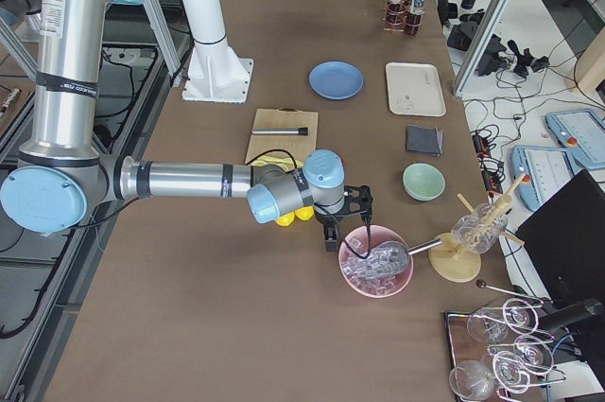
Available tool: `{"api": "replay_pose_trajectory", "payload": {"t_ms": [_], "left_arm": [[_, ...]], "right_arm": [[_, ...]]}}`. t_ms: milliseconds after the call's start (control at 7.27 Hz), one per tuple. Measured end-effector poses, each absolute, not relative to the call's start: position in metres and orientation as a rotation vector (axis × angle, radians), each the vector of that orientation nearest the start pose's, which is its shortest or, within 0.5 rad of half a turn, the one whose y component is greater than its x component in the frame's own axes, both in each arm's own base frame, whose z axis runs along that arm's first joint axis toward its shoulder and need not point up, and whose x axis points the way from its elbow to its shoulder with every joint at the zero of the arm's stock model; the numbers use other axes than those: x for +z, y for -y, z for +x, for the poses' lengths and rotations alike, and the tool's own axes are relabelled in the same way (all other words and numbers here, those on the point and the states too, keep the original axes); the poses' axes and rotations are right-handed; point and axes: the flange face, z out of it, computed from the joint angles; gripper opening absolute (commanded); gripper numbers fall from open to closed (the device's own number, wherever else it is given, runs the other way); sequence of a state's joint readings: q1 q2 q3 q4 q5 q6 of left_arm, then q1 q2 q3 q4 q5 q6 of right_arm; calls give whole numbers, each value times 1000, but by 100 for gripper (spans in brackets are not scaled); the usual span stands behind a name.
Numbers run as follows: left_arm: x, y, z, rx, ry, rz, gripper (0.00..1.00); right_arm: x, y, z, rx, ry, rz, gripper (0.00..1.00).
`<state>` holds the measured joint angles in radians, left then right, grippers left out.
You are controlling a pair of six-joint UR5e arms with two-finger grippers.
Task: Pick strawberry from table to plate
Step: 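Reach the right gripper down to the red strawberry on the table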
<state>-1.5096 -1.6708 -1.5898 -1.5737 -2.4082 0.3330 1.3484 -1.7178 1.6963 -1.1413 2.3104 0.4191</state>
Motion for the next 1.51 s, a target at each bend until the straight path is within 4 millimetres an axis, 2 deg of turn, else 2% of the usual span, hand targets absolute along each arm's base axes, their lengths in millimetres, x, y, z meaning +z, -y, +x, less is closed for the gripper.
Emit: {"api": "replay_pose_trajectory", "payload": {"t_ms": [138, 275, 550, 825, 962, 1100, 1238, 1512], "left_arm": [[607, 534, -31, 406, -826, 192, 98], [614, 531, -33, 398, -832, 173, 98], [618, 527, -34, 395, -836, 167, 98], [619, 525, -34, 394, -837, 166, 98], [619, 525, -34, 395, -837, 165, 98], [619, 525, -34, 395, -837, 165, 98], [620, 525, -34, 394, -837, 164, 98], [622, 524, -34, 393, -839, 161, 98]], "right_arm": [[607, 465, -56, 68, 811, 123, 99], [592, 478, -90, 103, 794, 108, 99], [549, 499, -176, 178, 775, 93, 99], [499, 508, -270, 242, 789, 95, 99], [485, 511, -305, 254, 792, 95, 99], [478, 514, -325, 257, 794, 93, 100], [475, 515, -334, 254, 796, 92, 100], [473, 511, -341, 246, 797, 90, 99]]}}
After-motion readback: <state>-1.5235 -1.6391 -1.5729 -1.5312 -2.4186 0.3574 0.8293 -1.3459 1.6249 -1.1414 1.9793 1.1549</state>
